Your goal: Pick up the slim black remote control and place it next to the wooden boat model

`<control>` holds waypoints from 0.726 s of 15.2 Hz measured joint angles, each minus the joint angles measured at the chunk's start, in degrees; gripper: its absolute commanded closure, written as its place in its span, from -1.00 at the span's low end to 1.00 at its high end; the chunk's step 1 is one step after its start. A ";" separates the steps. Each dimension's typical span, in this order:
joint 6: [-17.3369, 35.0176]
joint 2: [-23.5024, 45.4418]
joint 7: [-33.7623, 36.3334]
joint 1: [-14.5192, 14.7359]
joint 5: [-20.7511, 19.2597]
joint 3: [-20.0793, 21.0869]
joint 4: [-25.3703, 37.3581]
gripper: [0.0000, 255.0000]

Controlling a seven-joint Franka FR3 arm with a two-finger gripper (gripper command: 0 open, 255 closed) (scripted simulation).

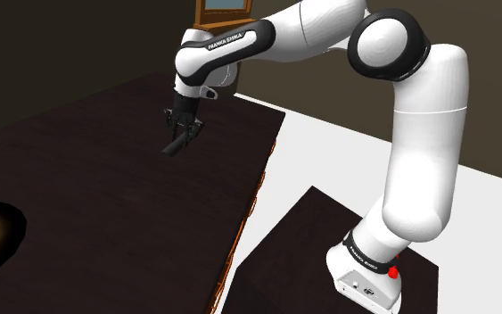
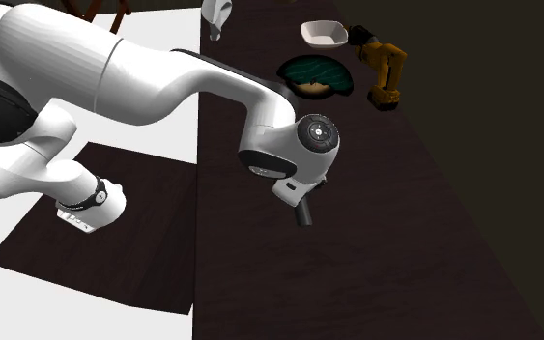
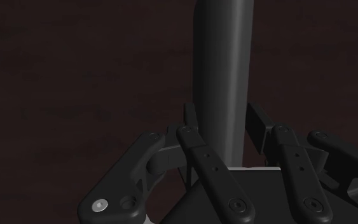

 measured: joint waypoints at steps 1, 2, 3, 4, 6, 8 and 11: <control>-0.39 -0.25 0.08 0.00 0.04 0.04 0.00 1.00; -0.87 -0.66 0.15 -0.03 0.10 0.09 0.00 1.00; -1.49 -0.94 0.18 -0.09 0.12 0.10 0.31 1.00; -2.02 -1.27 0.32 -0.08 0.15 0.14 0.52 1.00; -3.19 -1.85 0.46 -0.14 0.20 0.18 1.13 1.00; -4.24 -2.49 0.64 -0.17 0.26 0.25 1.56 1.00; -6.43 -3.37 0.91 -0.28 0.30 0.30 2.91 1.00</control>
